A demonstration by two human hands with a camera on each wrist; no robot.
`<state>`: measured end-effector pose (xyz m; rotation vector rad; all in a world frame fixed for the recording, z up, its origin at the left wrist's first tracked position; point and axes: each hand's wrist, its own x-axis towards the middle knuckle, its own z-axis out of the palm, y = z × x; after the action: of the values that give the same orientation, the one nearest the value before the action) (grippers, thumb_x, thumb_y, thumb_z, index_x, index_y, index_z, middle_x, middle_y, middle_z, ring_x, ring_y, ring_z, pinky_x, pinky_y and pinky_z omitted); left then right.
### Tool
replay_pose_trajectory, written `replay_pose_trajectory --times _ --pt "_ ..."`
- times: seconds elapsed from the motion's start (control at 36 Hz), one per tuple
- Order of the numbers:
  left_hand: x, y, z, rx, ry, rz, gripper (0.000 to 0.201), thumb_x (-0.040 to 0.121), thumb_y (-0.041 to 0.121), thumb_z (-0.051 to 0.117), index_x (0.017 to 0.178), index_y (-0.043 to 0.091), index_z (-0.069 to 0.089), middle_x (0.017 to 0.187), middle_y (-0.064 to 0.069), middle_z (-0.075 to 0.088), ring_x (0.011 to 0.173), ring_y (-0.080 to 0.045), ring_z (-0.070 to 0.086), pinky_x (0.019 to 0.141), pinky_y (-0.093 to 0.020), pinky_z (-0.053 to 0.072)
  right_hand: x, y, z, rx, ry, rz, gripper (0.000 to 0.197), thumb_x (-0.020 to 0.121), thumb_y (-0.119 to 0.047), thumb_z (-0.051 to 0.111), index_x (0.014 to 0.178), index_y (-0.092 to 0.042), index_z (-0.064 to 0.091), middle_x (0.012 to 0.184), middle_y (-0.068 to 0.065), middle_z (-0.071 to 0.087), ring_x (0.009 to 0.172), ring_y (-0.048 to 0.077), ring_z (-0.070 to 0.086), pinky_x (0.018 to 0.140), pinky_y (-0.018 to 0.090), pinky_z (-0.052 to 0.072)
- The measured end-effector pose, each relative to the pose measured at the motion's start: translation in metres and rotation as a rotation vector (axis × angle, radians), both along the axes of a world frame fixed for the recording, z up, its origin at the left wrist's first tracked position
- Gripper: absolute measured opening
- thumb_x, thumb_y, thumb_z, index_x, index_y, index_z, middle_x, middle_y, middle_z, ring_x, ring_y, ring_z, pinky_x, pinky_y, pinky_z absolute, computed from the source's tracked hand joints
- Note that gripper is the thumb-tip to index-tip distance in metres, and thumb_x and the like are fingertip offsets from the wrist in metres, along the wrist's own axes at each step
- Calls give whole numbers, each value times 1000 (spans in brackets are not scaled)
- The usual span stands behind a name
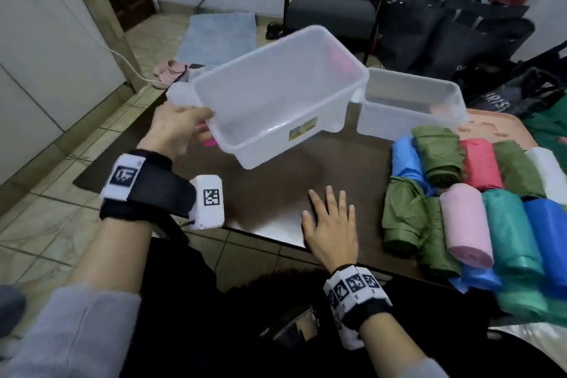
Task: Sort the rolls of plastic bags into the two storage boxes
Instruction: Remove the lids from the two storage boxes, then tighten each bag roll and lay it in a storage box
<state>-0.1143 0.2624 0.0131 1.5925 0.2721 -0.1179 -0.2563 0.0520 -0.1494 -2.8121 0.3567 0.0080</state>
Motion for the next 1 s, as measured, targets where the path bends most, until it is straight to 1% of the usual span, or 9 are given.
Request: replay_pose_trajectory --times 0.08,0.25,0.42,0.5,0.61,0.75,0.86,0.92,1.0 --pt "-30 24 -8 -132 9 101 21 88 7 62 107 -1 56 98 -9 65 70 -11 70 53 -18 54 0 2 1 -13 15 -2 83 74 -57 -10 150 -35 18 160 -1 6 147 23 -2 117 40 -1" --pt "-80 53 -23 -251 54 296 3 92 4 56 91 0 55 91 -7 61 77 -14 63 49 -18 54 -1 3 2 -6 5 -15 66 88 -52 7 150 -34 19 160 0 8 147 24 -1 118 41 0" --pt "-94 45 -22 -331 121 318 17 92 -9 48 76 -4 50 78 -10 51 60 -13 62 48 -16 52 -2 2 4 -6 2 -18 53 100 -45 25 150 -33 17 160 1 6 147 24 -2 118 41 -1" --pt "-94 37 -22 -309 135 344 13 90 -12 48 81 -5 50 81 -13 52 67 -17 62 47 -19 54 -1 2 4 -8 10 -8 55 98 -49 19 150 -33 18 160 1 7 147 24 -1 118 42 0" --pt "-91 35 -22 -268 158 334 18 90 -11 51 107 -8 49 86 -14 54 79 -19 59 52 -21 56 -2 3 4 -11 -5 -6 84 75 -57 -10 150 -33 20 159 2 9 147 25 1 117 42 1" --pt "-90 40 -15 -92 175 243 36 92 13 59 118 -9 49 100 -14 60 86 -23 65 61 -19 57 -2 3 7 -6 24 4 81 78 -57 -8 150 -32 19 159 2 9 147 25 1 117 42 1" --pt "-94 39 -3 376 113 187 62 89 37 60 133 -2 40 117 -16 54 103 -32 58 89 -40 50 0 -3 15 87 70 16 53 99 -45 27 149 -30 21 159 2 8 147 24 0 117 40 1" --pt "-99 28 8 627 -10 175 64 87 43 58 135 6 38 128 -15 52 109 -32 54 93 -45 45 0 -9 26 159 4 -31 50 98 -35 41 146 -23 33 156 6 22 145 23 12 116 39 13" --pt "-107 -8 16 660 -158 37 52 93 38 53 139 20 38 137 2 47 106 -16 50 86 -38 44 -2 -21 45 45 -291 -264 38 87 -20 56 125 -16 57 128 10 52 120 29 44 93 42 38"
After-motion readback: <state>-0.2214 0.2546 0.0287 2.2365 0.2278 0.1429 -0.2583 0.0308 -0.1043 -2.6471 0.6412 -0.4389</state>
